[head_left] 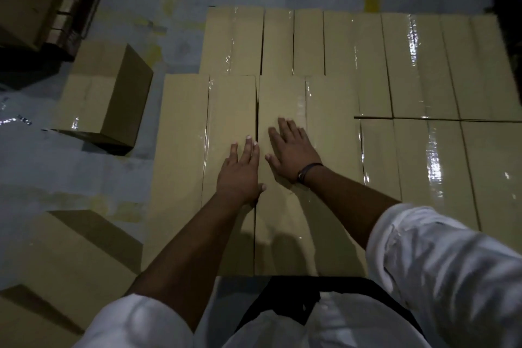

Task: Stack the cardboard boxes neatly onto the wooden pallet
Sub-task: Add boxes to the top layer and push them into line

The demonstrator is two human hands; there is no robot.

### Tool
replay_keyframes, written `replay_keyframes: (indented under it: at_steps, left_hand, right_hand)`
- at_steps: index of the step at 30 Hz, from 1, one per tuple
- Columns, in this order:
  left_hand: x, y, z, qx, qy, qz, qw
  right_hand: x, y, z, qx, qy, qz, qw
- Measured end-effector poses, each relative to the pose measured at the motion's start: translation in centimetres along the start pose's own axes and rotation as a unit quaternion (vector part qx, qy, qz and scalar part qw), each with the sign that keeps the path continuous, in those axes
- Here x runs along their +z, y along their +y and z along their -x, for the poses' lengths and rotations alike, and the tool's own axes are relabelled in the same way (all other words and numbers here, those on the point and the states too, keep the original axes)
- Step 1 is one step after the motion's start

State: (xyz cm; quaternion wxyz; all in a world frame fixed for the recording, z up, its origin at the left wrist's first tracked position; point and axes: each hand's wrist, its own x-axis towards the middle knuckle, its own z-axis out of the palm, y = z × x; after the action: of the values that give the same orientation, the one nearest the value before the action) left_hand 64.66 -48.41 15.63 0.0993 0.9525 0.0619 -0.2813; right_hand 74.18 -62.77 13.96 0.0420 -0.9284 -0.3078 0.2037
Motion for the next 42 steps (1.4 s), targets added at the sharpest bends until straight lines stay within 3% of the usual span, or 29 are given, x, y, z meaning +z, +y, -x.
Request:
replay_keyframes:
  at_steps: [9, 17, 20, 23, 25, 29, 33, 39, 42]
  left_hand:
    - [2.4, 1.4, 3.9, 0.005, -0.02, -0.028, 0.999]
    - [5.3, 4.7, 8.0, -0.014, -0.037, -0.016, 0.999]
    - [5.9, 5.7, 9.3, -0.031, -0.033, 0.021, 0.999]
    - [6.6, 5.8, 9.7, -0.055, 0.002, 0.109, 0.993]
    - [6.7, 5.9, 9.4, -0.069, 0.038, 0.171, 0.982]
    - [6.1, 5.6, 9.0, -0.092, 0.11, 0.309, 0.94]
    - [6.1, 5.7, 9.8, -0.1, 0.117, 0.383, 0.911]
    - [6.8, 4.9, 11.3, -0.077, 0.1, 0.368, 0.921]
    - [7.1, 5.2, 11.9, -0.052, 0.093, 0.317, 0.942]
  right_hand:
    - [3.3, 1.0, 9.2, 0.082, -0.006, -0.022, 0.996]
    - [4.3, 1.9, 14.7, 0.027, -0.045, -0.036, 0.998]
    - [4.1, 2.9, 16.5, 0.095, -0.029, -0.059, 0.993]
    - [4.9, 4.5, 18.9, 0.203, -0.018, -0.144, 0.968]
    - [5.8, 5.7, 20.1, 0.228, -0.032, -0.217, 0.949]
    - [7.4, 7.2, 21.1, 0.195, -0.03, -0.285, 0.938]
    - [8.1, 7.7, 21.9, 0.168, -0.014, -0.281, 0.945]
    - [7.8, 7.2, 22.2, 0.15, -0.031, -0.257, 0.954]
    - [7.4, 7.0, 22.0, 0.15, -0.052, -0.238, 0.958]
